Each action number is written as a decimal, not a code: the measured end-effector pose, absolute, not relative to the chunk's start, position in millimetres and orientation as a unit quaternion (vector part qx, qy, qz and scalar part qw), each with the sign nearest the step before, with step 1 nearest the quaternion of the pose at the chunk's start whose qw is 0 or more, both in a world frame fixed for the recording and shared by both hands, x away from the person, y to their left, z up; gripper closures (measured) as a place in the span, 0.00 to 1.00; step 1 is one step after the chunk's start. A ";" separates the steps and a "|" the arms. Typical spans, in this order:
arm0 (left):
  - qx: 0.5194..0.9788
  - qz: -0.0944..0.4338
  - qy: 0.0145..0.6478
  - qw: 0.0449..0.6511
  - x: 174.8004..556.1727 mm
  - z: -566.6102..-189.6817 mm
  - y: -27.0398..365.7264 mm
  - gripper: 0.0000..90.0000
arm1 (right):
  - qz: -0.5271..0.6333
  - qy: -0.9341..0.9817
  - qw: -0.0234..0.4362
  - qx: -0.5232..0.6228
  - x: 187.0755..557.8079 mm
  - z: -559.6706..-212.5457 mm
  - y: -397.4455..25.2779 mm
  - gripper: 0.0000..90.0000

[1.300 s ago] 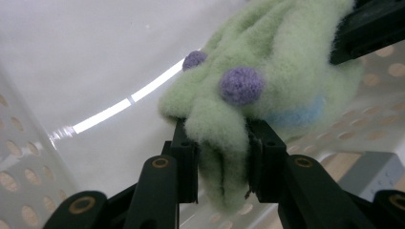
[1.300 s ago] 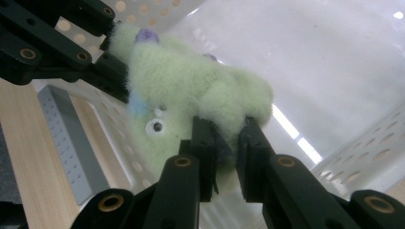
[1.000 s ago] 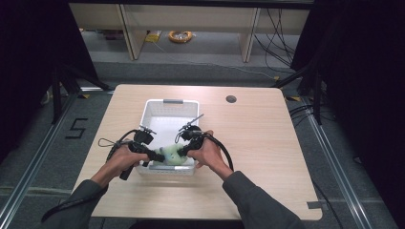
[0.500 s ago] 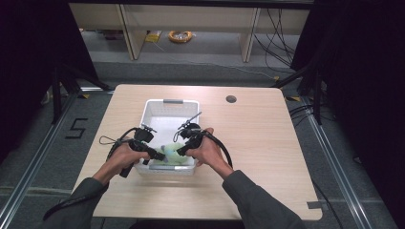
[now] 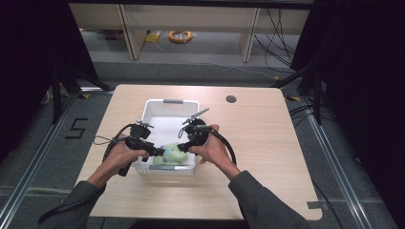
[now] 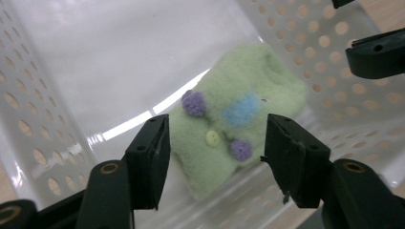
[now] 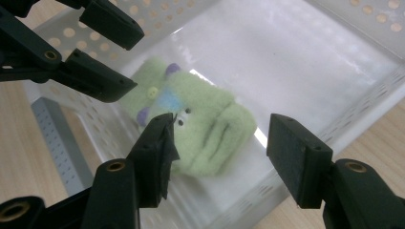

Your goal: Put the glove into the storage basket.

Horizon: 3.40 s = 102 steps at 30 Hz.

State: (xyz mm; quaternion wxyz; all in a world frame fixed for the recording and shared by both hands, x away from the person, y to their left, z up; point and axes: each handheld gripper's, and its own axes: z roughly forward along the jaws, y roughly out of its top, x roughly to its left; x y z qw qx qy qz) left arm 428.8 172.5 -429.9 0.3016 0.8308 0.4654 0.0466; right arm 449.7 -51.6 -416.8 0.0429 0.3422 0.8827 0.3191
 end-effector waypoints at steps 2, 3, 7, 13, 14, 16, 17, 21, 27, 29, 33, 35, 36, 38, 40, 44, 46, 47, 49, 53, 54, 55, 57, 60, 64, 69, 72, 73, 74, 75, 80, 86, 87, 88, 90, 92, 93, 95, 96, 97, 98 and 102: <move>0.827 0.047 0.465 0.312 425.7 -427.2 171.2 0.46 | 0.322 0.881 0.043 0.344 447.7 -414.7 -54.8 0.48; 0.825 0.048 0.465 0.317 424.2 -425.8 171.1 0.46 | 0.324 0.881 0.043 0.342 447.1 -413.6 -56.8 0.48; 0.818 0.045 0.467 0.333 417.2 -421.6 167.9 0.43 | 0.337 0.876 0.044 0.342 443.2 -409.8 -65.3 0.46; 0.810 0.024 0.465 0.358 407.9 -422.1 163.0 0.37 | 0.360 0.867 0.047 0.342 436.0 -404.1 -80.9 0.44; 0.808 0.023 0.464 0.362 406.4 -421.6 162.3 0.37 | 0.356 0.863 0.040 0.355 433.1 -402.2 -83.3 0.44; 0.805 0.022 0.464 0.368 402.6 -420.1 160.3 0.36 | 0.363 0.864 0.042 0.346 432.0 -401.2 -89.7 0.43; 0.804 0.020 0.462 0.374 400.3 -419.2 158.6 0.35 | 0.370 0.858 0.043 0.354 429.6 -400.8 -91.9 0.43; 0.803 0.018 0.457 0.382 392.2 -418.6 152.4 0.33 | 0.382 0.854 0.043 0.351 424.1 -397.3 -104.5 0.42; 0.802 0.008 0.446 0.398 380.2 -420.6 141.6 0.31 | 0.404 0.846 0.047 0.345 416.8 -395.4 -119.3 0.40; 0.803 0.009 0.441 0.401 376.7 -420.5 138.9 0.31 | 0.409 0.844 0.043 0.343 414.4 -395.7 -124.2 0.40; 0.801 0.011 0.436 0.411 368.7 -419.0 132.9 0.30 | 0.412 0.841 0.043 0.349 409.7 -395.3 -131.2 0.39; 0.797 0.017 0.434 0.419 364.3 -418.4 129.0 0.29 | 0.415 0.839 0.044 0.350 407.0 -395.0 -135.7 0.38; 0.799 0.017 0.430 0.419 363.1 -418.0 128.4 0.29 | 0.418 0.839 0.042 0.347 406.2 -395.5 -137.6 0.37; 0.798 0.021 0.427 0.425 358.1 -418.9 124.2 0.28 | 0.421 0.836 0.042 0.348 403.5 -396.0 -141.1 0.37; 0.801 0.023 0.420 0.426 353.9 -421.8 120.2 0.27 | 0.419 0.833 0.048 0.357 398.7 -395.8 -144.8 0.37; 0.808 0.022 0.406 0.427 346.3 -426.4 113.5 0.27 | 0.426 0.831 0.057 0.354 392.4 -398.6 -150.7 0.36; 0.801 0.018 0.407 0.439 340.7 -429.5 108.5 0.27 | 0.433 0.828 0.050 0.354 387.3 -401.5 -152.3 0.36; 0.803 0.019 0.404 0.438 338.4 -430.1 107.1 0.27 | 0.435 0.830 0.056 0.345 387.6 -402.5 -154.4 0.36; 0.804 0.024 0.395 0.445 333.3 -432.3 103.2 0.27 | 0.438 0.827 0.052 0.349 383.0 -403.1 -155.9 0.36; 0.807 0.027 0.385 0.446 327.1 -435.5 98.8 0.26 | 0.446 0.824 0.053 0.345 376.5 -405.9 -160.3 0.36; 0.810 0.029 0.384 0.442 325.9 -435.7 98.5 0.26 | 0.449 0.823 0.056 0.342 374.3 -407.1 -161.1 0.36; 0.807 0.029 0.385 0.447 323.3 -437.7 95.7 0.26 | 0.448 0.823 0.052 0.345 372.3 -408.0 -161.4 0.36; 0.809 0.028 0.378 0.448 321.8 -439.9 94.6 0.26 | 0.447 0.825 0.056 0.342 369.2 -410.3 -164.5 0.35; 0.810 0.027 0.377 0.448 320.1 -443.3 92.8 0.26 | 0.453 0.821 0.056 0.344 365.6 -413.7 -166.9 0.35; 0.807 0.030 0.377 0.453 318.6 -447.2 91.6 0.27 | 0.459 0.819 0.056 0.340 363.5 -419.5 -172.8 0.35; 0.810 0.028 0.376 0.450 312.6 -452.7 94.3 0.27 | 0.460 0.811 0.044 0.358 358.4 -425.1 -179.9 0.33; 0.813 0.029 0.373 0.446 309.5 -458.1 94.9 0.27 | 0.461 0.812 0.054 0.354 358.1 -427.7 -184.9 0.33; 0.816 0.034 0.373 0.440 308.2 -459.0 95.0 0.27 | 0.466 0.807 0.042 0.361 356.3 -428.5 -184.3 0.32; 0.815 0.030 0.375 0.441 307.5 -460.6 94.6 0.27 | 0.464 0.811 0.054 0.351 357.0 -429.1 -186.6 0.32; 0.813 0.028 0.374 0.444 307.1 -462.2 94.0 0.27 | 0.463 0.806 0.043 0.365 354.1 -429.1 -186.5 0.32; 0.813 0.028 0.376 0.444 304.5 -465.3 93.2 0.27 | 0.467 0.805 0.044 0.364 351.6 -432.6 -189.8 0.32; 0.824 0.034 0.360 0.437 301.1 -469.4 94.2 0.26 | 0.468 0.805 0.040 0.363 346.9 -437.0 -192.5 0.30; 0.817 0.033 0.366 0.444 300.0 -471.1 92.7 0.26 | 0.470 0.808 0.053 0.351 348.0 -438.8 -194.2 0.30; 0.818 0.033 0.365 0.444 299.5 -472.0 92.7 0.26 | 0.465 0.804 0.044 0.367 344.2 -438.9 -193.7 0.30; 0.816 0.034 0.366 0.446 298.2 -474.2 92.2 0.26 | 0.465 0.807 0.039 0.362 342.8 -441.7 -194.5 0.28; 0.820 0.036 0.363 0.442 297.2 -475.4 92.9 0.25 | 0.467 0.810 0.045 0.353 342.5 -445.0 -195.9 0.27; 0.821 0.036 0.362 0.440 296.5 -475.8 93.2 0.25 | 0.468 0.807 0.037 0.357 341.0 -446.1 -195.6 0.27; 0.825 0.036 0.359 0.435 294.9 -476.8 93.6 0.25 | 0.463 0.808 0.035 0.364 337.8 -446.6 -197.3 0.27; 0.818 0.034 0.365 0.443 293.5 -478.1 91.7 0.25 | 0.468 0.804 0.032 0.366 336.7 -448.1 -197.2 0.27; 0.827 0.036 0.354 0.435 293.3 -478.0 93.2 0.25 | 0.468 0.806 0.036 0.360 336.9 -448.7 -198.6 0.27; 0.820 0.033 0.362 0.442 291.7 -479.1 91.5 0.25 | 0.462 0.807 0.035 0.367 334.8 -448.4 -199.8 0.26; 0.822 0.033 0.358 0.441 288.6 -480.2 91.5 0.25 | 0.465 0.807 0.038 0.362 332.6 -452.9 -203.9 0.26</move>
